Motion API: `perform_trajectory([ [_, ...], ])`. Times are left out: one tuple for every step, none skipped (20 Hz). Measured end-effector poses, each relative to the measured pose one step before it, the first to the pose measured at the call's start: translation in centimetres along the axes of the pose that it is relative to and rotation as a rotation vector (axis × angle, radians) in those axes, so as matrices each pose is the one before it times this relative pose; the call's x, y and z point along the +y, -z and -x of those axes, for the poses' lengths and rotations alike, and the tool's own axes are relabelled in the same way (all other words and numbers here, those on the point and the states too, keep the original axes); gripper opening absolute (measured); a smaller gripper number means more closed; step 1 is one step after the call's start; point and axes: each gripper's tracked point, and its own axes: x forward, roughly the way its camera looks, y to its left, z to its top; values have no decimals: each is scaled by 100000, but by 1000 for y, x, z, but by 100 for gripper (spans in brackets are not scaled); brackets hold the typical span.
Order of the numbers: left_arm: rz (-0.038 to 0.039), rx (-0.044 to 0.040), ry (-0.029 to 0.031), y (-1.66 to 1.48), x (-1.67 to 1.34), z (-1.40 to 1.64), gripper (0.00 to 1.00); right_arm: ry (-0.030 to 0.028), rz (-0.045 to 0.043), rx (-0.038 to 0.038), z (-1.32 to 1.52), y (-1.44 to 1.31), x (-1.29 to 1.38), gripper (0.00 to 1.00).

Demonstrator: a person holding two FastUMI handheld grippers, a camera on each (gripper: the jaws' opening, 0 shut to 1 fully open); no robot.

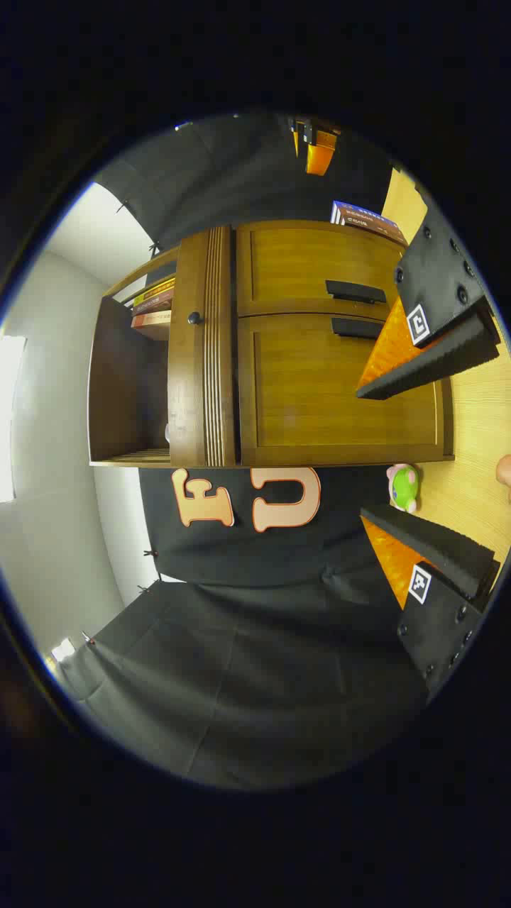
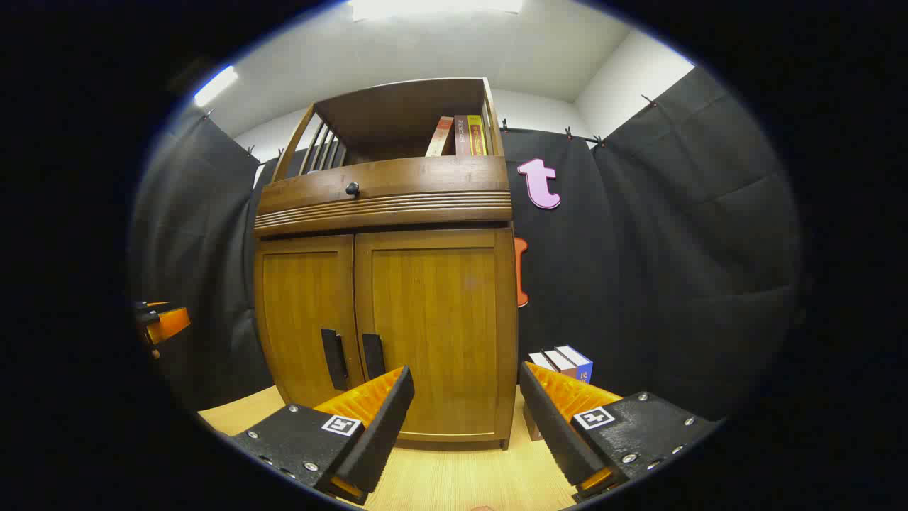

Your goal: Open the right door of the double-door shoe cabinet with the right hand, and open the left door with the left hand.

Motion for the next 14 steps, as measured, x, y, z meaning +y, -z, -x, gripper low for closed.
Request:
perform_trajectory([
  [-259, -5, 150, -23, 13, 11, 95, 299, 42, -127, -56, -61, -44, 100],
  [-149, -97, 101, -85, -82, 27, 95, 294, 121, -124, 11, -29, -14, 100],
  [-130, -66, 16, -94, 16, 6, 95, 322, 130, -63, 16, 64, -172, 100],
  [-120, -148, 14, -57, -8, -3, 95, 140, 103, -68, 89, 9, -94, 100],
  [-177, -73, -52, -41, 20, -28, 95, 154, 76, -84, -120, 3, -12, 100],
  [-149, -65, -74, 36, 21, 61, 95, 178, 74, -153, 105, 46, -118, 100],
  [-93, -22, 43, -4, -36, -33, 95, 205, 69, -146, 2, -92, -66, 100],
  [-37, 42, 112, -35, -28, 23, 95, 164, 96, -106, -4, -20, -3, 100],
  [-20, 91, 106, -20, -41, -17, 95, 214, 72, -64, -12, 129, -114, 100],
  [-32, -24, 55, 9, -42, -3, 95, 126, 30, -67, 6, 96, -27, 100],
  [-36, -60, -7, -18, 9, -2, 95, -71, 65, 17, -44, -29, 17, 100],
  [-32, -65, -58, 1, 43, 58, 95, -50, 56, 21, 20, 26, 46, 100],
  [-45, -69, 24, -25, -14, 7, 95, -76, 165, 50, -64, 9, 95, 100],
  [-52, 18, 31, 26, -26, -19, 95, -7, 327, 115, -1, 186, 37, 100],
])
